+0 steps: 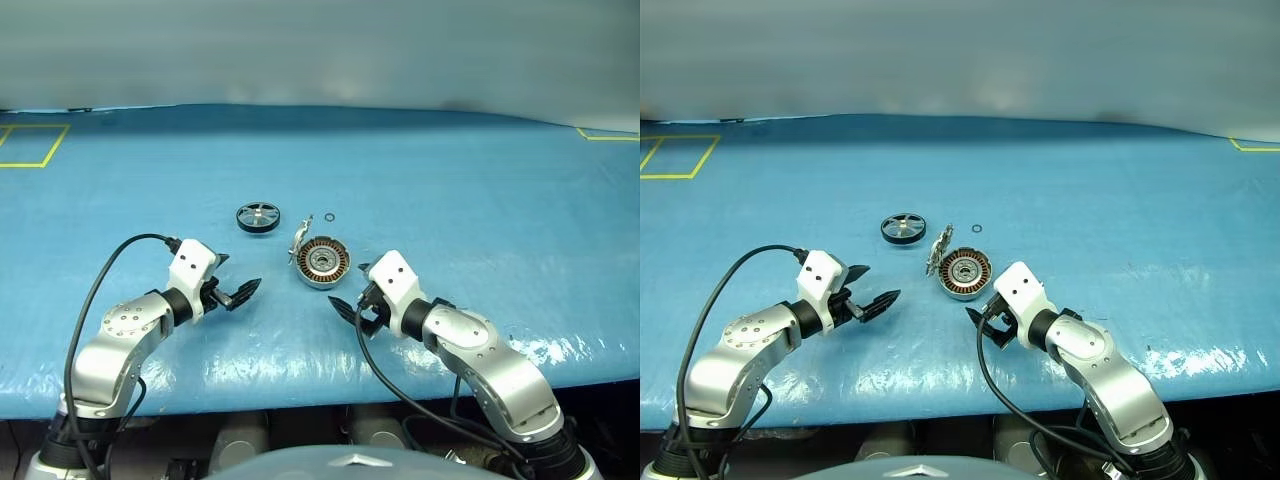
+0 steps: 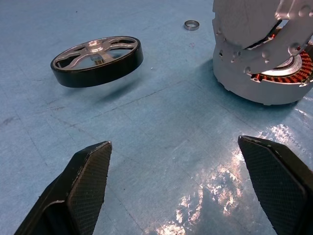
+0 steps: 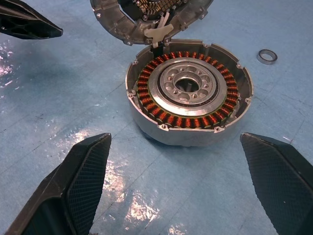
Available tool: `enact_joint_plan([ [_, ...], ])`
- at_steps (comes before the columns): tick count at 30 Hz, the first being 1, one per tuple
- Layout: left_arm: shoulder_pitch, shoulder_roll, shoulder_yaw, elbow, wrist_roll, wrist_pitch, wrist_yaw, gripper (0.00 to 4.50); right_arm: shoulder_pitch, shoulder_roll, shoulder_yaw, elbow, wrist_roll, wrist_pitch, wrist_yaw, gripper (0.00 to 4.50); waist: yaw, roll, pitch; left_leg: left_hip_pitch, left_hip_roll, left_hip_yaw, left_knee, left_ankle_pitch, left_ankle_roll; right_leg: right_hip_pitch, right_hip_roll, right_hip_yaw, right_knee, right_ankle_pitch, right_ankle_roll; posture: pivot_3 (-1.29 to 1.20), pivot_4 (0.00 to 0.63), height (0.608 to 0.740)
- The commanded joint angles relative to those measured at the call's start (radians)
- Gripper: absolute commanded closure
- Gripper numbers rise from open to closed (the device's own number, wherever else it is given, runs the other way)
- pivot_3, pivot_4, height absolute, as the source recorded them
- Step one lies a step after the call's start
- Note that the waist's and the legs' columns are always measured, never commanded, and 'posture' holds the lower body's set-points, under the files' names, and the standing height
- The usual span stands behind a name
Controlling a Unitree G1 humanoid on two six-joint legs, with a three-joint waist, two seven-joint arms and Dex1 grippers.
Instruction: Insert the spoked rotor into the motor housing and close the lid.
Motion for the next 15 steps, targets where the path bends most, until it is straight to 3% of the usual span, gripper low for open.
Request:
enact_joint_plan([
  [1, 0.0, 0.0, 0.006, -0.039, 0.003, -0.028, -0.002, 0.0, -0.01, 0.003, -0.006, -0.017, -0.001, -0.019, 0.002, 0.04, 0.0, 0.0, 0.0, 0.0, 0.0, 0.0, 0.0, 0.0, 0.0, 0.0, 0.0, 0.0, 0.0, 0.0, 0.0, 0.0, 0.15, 0.74],
  [15, -0.003, -0.004, 0.0, -0.032, 0.002, -0.035, -0.001, 0.0, -0.018, 0.0, -0.002, -0.015, -0.005, -0.016, 0.009, 0.04, 0.0, 0.0, 0.0, 0.0, 0.0, 0.0, 0.001, 0.0, 0.0, 0.0, 0.0, 0.0, 0.0, 0.0, 0.0, 0.0, 0.15, 0.74],
])
